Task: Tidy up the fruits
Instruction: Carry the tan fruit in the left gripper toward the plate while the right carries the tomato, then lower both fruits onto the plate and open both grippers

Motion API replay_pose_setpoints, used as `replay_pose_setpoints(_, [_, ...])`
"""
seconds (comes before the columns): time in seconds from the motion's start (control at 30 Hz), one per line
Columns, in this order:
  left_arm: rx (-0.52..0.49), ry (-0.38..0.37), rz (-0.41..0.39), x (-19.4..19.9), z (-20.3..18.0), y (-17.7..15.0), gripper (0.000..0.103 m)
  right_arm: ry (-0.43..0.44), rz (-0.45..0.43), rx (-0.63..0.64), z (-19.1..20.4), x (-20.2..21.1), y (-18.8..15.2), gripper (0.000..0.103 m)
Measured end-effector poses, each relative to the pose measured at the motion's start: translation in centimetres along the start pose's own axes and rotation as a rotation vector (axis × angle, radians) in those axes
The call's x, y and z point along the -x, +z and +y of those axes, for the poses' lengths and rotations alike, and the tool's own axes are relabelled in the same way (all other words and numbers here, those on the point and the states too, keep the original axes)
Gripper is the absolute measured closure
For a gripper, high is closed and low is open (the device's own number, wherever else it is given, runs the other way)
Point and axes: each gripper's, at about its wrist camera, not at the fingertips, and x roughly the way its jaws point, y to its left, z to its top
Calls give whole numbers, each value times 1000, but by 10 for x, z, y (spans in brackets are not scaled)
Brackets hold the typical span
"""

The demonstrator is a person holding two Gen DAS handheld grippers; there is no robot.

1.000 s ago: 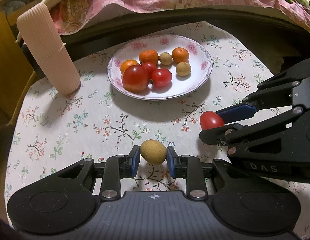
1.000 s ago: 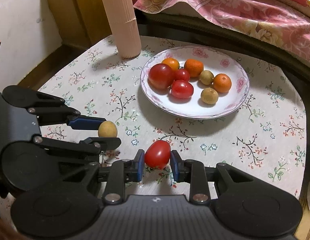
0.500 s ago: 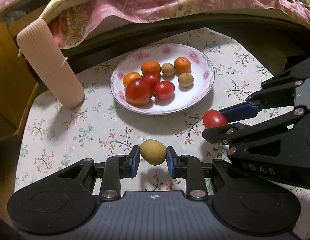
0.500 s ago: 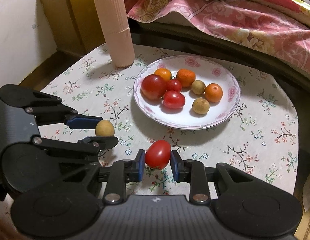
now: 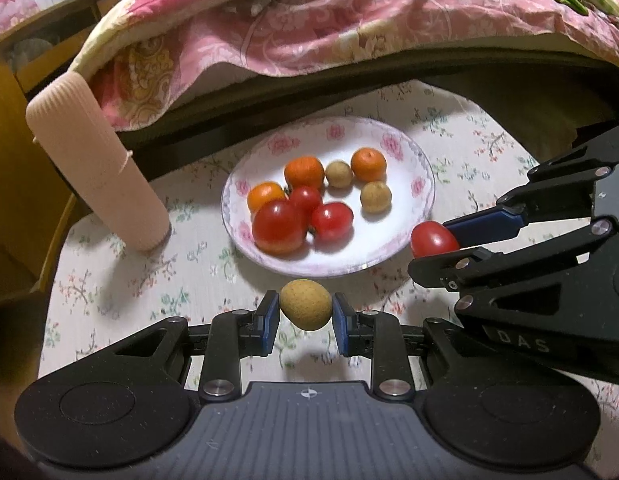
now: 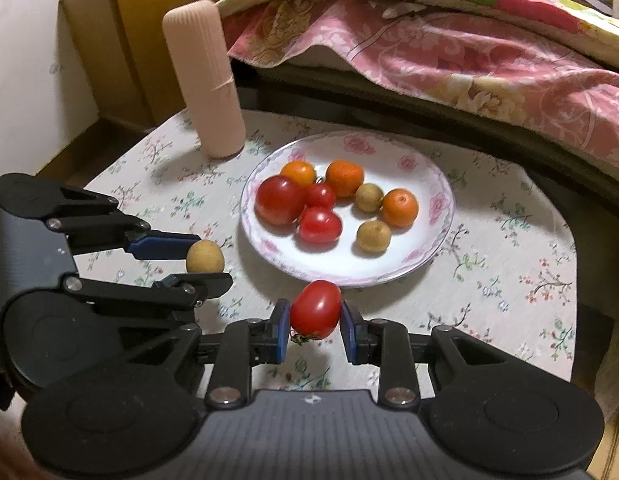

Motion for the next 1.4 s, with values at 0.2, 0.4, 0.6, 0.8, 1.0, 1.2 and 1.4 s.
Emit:
replay_pose_setpoints(0.2, [40, 0, -7, -7, 9, 9, 69, -13, -15, -3, -7, -3, 13, 74])
replay_pose_setpoints(0.4, [42, 9, -19, -18, 14, 24, 69, -11, -29, -30, -14, -11, 26, 74])
replay_pose_setpoints(0.6, [49, 17, -31, -29, 18, 39, 69, -5, -39, -93, -31, -20, 39, 74])
replay_pose_setpoints(0.8, [48, 17, -47, -37, 18, 47, 69, -8, -48, -106, -41, -31, 47, 74])
replay_pose_setpoints(1.0, [59, 6, -60, -46, 21, 53, 69, 0, -52, -145, -53, -39, 53, 74])
replay_pose_setpoints(1.2, [78, -3, -61, -51, 24, 56, 69, 12, -51, -172, -59, -47, 55, 74])
replay_pose_setpoints(1.4, [94, -17, -54, -56, 27, 57, 68, 13, -45, -184, -62, -51, 54, 73])
